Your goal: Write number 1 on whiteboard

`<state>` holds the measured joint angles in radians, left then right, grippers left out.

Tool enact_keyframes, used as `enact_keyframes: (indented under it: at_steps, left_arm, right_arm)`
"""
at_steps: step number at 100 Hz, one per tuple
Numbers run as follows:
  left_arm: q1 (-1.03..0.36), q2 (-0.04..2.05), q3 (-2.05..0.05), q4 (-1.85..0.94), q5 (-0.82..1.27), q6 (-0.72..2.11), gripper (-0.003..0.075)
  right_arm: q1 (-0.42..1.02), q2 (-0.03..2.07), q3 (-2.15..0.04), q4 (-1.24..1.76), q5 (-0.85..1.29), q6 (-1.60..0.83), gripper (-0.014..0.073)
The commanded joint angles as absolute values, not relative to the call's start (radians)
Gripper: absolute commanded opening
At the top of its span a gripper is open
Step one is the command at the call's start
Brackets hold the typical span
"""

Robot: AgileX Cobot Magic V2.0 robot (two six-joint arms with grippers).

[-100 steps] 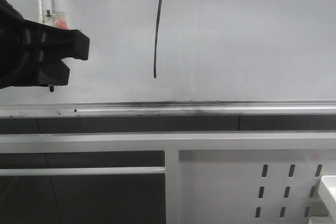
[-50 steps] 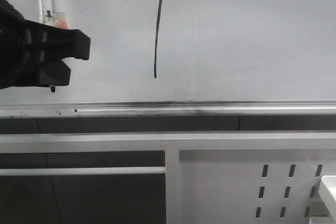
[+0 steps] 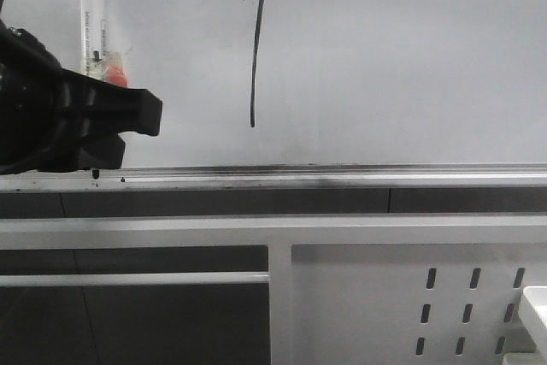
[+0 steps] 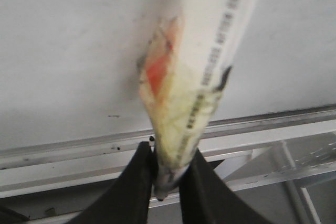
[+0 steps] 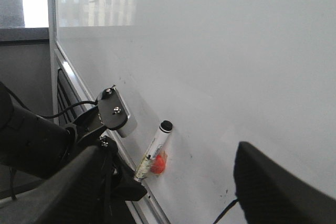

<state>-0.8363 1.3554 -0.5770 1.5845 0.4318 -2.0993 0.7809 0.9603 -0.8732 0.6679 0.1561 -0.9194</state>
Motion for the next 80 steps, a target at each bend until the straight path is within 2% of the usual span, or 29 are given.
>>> enact_keyframes:
  at_steps: [1, 54, 66, 80]
  left_arm:
    - [-0.835, 1.338, -0.607, 1.610, 0.503, -2.107, -0.0020]
    - [-0.835, 1.338, -0.607, 1.610, 0.507, -2.107, -0.0010]
    - [-0.835, 1.338, -0.607, 1.610, 0.498, -2.107, 0.0063]
    - [-0.835, 1.338, -0.607, 1.610, 0.483, -2.107, 0.0199]
  right_arm:
    - [0.774, 0.945, -0.909, 0.679, 0.082, -0.929, 0.0472]
    - [0.774, 0.945, -0.909, 0.679, 0.082, -0.929, 0.0472]
    - [0.774, 0.945, -0.909, 0.679, 0.082, -0.929, 0.0472]
    - [0.774, 0.945, -0.909, 0.679, 0.082, -0.929, 0.0472]
